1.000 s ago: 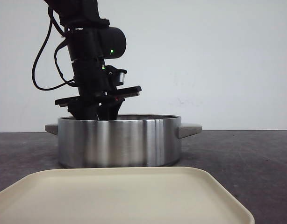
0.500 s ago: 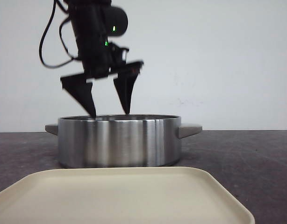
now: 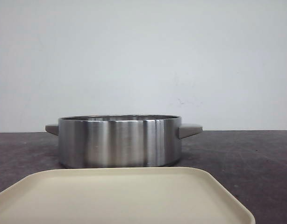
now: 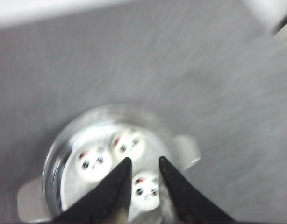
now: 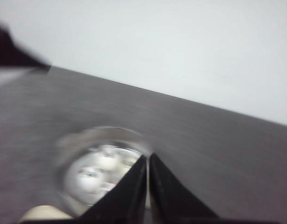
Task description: Steam buns
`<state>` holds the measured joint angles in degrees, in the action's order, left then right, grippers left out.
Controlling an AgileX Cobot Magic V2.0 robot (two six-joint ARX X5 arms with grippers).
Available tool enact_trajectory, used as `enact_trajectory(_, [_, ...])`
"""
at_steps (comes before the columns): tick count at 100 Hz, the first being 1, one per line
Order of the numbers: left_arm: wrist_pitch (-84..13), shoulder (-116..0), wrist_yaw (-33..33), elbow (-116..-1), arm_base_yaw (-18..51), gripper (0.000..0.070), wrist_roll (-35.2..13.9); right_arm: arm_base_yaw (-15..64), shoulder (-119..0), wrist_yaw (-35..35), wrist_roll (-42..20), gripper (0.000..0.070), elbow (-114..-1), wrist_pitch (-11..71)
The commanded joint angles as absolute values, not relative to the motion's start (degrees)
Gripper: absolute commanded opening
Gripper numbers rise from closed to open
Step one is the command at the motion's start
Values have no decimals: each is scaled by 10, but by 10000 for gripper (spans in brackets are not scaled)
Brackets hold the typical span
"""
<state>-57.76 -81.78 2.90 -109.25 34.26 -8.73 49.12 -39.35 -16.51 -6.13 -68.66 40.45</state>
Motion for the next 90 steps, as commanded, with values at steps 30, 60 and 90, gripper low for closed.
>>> enact_trajectory(30, [-720, -603, 19, -1011, 359, 60, -33, 497, -387, -77, -17, 7, -470, 143])
enact_trajectory(60, [-509, -410, 15, -695, 359, 11, -59, 497, -465, -24, -26, 7, -463, 22])
enact_trajectory(90, [-453, -360, -8, -567, 359, 15, -109, 497, -466, -30, -24, 7, -464, -44])
